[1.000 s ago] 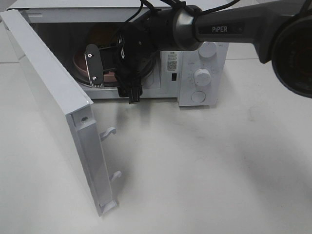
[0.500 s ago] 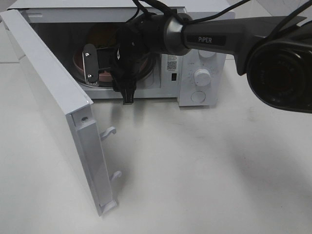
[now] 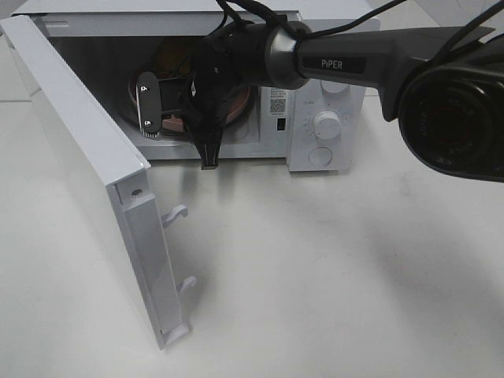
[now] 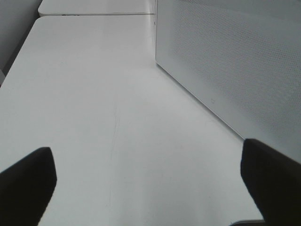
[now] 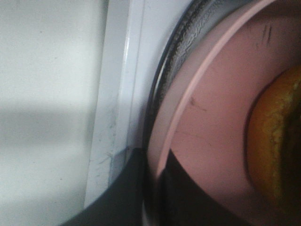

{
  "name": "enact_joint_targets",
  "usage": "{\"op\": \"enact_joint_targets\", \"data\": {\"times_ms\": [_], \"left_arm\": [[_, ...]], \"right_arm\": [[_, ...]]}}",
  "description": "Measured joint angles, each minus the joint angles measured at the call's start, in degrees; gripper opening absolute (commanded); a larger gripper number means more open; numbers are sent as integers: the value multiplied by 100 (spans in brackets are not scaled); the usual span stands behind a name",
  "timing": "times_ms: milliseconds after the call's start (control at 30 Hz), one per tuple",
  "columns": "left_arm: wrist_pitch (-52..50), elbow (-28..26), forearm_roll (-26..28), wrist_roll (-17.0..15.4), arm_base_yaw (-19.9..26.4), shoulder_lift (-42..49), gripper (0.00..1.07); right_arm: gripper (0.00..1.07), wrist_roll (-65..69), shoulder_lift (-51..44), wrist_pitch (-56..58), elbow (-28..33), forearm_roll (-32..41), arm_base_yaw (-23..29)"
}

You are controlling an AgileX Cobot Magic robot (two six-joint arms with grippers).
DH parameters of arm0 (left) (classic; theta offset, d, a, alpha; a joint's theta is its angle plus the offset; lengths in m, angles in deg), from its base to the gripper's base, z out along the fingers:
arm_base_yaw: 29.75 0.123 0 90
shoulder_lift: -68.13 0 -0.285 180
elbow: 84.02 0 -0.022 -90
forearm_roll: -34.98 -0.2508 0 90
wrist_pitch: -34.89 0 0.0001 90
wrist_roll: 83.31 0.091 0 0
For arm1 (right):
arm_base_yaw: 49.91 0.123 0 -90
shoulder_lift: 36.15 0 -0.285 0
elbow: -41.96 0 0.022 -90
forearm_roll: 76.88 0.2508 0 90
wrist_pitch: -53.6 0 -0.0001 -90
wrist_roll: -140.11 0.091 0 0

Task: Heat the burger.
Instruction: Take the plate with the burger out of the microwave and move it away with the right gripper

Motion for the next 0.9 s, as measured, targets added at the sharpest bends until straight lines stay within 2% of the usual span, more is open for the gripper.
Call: {"op": "enact_joint_targets", "data": {"times_ms": [233, 400, 467, 567, 633, 900], "left_arm": [[0, 0, 0, 0, 0, 0, 101], [0, 0, 0, 0, 0, 0, 101], [0, 0, 0, 0, 0, 0, 101], [0, 0, 0, 0, 0, 0, 101], [0, 0, 0, 0, 0, 0, 101], [0, 0, 0, 0, 0, 0, 101]], "right_arm": [[0, -229, -46, 143, 0, 63, -11], [0, -367, -235, 258, 229, 69, 80], [0, -682, -470, 235, 567, 92, 126], [0, -745, -521, 195, 670, 92, 138], [0, -945, -814, 34, 1100, 103, 183], [0, -1089, -1175, -361, 1673, 109, 206]]}}
